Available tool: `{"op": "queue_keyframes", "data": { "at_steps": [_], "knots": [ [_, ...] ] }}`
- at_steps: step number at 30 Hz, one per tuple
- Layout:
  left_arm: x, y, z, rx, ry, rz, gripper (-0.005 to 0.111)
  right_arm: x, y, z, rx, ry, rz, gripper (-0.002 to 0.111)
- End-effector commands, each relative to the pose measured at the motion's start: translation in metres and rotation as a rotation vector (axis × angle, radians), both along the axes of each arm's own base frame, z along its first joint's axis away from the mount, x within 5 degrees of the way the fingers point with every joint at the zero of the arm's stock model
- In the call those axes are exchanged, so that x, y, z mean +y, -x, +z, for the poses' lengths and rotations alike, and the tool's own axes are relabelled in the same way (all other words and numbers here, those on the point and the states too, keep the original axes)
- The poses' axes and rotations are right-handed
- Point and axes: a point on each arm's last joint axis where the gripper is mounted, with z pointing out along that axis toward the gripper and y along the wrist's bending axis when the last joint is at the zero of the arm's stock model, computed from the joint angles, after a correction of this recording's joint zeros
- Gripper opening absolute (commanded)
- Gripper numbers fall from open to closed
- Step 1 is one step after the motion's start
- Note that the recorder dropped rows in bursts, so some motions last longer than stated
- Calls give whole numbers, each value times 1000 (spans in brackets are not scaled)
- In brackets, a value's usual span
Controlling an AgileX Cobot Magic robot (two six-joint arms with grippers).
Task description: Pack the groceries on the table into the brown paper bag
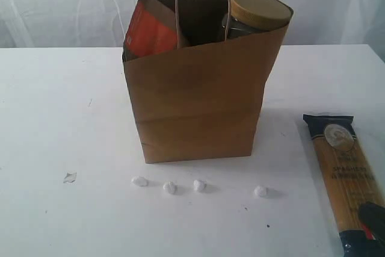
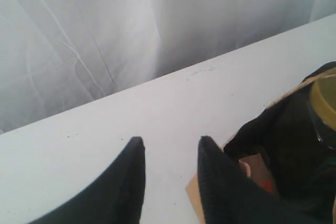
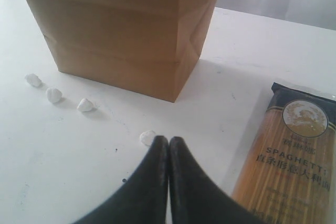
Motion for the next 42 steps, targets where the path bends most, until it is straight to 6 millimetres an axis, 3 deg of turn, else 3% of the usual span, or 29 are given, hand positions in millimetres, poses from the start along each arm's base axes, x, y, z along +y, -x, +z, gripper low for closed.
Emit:
{"op": "queue_keyframes", "data": {
  "at_steps": [1, 7, 13, 21, 27, 35, 42],
  "knots": [
    [17, 17, 16, -47, 12, 25, 21, -1, 0, -1, -10, -1, -8, 0],
    [37, 39, 31, -81, 21, 50, 0, -1, 0, -1, -10, -1, -8, 0],
    [54, 58, 38, -107, 33, 65, 0, -1, 0, -1, -10, -1, -8, 0],
    [75, 83, 19, -102, 55, 90, 0, -1, 0, -1, -10, -1, -8, 0],
    [94, 111, -23, -72, 137, 94, 0, -1, 0, -1, -10, -1, -8, 0],
    [111, 140, -107, -35, 200, 68, 0, -1, 0, -1, -10, -1, -8, 0],
    [119, 155, -151, 60, 252, 92, 0, -1, 0, -1, -10, -1, -8, 0]
  ]
}}
